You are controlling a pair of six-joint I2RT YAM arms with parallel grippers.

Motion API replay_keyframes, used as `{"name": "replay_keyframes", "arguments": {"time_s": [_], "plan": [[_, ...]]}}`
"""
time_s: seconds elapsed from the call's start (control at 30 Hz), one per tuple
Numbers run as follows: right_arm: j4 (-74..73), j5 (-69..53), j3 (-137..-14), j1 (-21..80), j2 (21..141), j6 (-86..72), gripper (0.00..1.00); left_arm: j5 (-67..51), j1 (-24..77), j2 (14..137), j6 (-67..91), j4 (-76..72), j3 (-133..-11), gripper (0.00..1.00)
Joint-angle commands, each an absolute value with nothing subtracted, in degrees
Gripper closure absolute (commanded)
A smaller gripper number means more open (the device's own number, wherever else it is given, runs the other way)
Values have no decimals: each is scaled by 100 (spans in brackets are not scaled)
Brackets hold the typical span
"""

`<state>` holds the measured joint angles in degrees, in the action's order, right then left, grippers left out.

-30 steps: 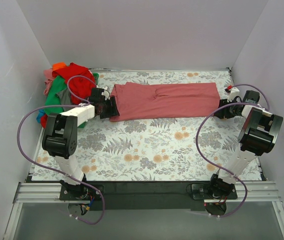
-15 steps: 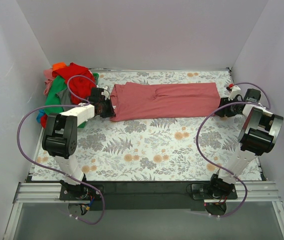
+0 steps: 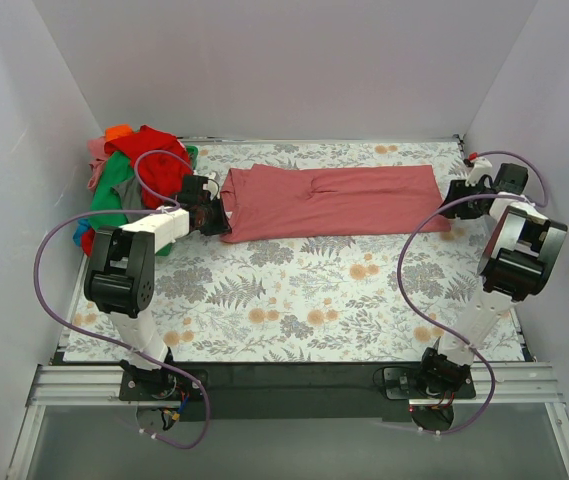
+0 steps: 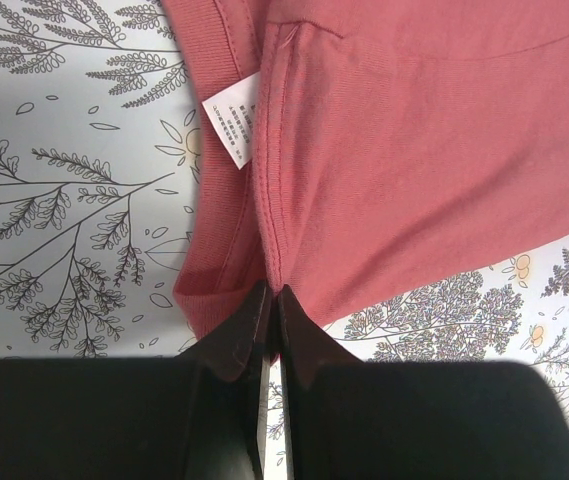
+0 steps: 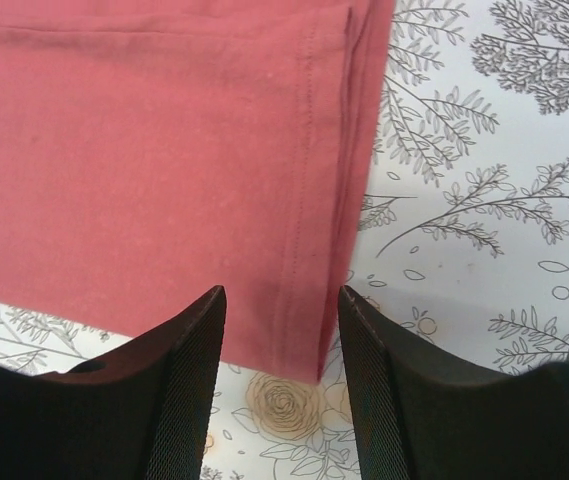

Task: Fold and stack the t-shirts
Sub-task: Fold the tshirt

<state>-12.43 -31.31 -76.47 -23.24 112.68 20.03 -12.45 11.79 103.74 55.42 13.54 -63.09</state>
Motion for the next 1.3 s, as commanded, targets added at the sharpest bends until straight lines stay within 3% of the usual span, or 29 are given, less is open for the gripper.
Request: {"name": "replay_keyframes", "arguments": {"time_s": [0.0, 0.27, 0.5, 0.63, 0.7, 0.93, 1.27], "plan": [[-1310, -2795, -7866, -2356, 11460, 1863, 45, -1265, 1195, 10125, 5467, 1424, -6337, 100], [-1397, -2733, -7849, -2355, 11663, 1881, 48, -1283, 1195, 10151, 5467, 1424, -6337, 100], [-1415, -2979, -7796, -2364, 11576, 1942, 68, -1283, 1195, 10169, 5467, 1415, -6328, 100], [-1415, -3041, -7761, -2364, 11479, 1942, 93, -1239, 1195, 10169, 5467, 1424, -6311, 100], [-1406, -3023, -7682, -2382, 11374, 1951, 99, -1152, 1195, 10134, 5458, 1424, -6302, 100], [-1152, -3164, -7199, -2671, 10890, 1916, 99, -844, 1195, 10037, 5502, 1415, -6240, 100], [-1143, -4481, -6961, -3296, 10925, 2074, 99, -510, 1169, 9940, 5528, 1406, -6126, 100]]}}
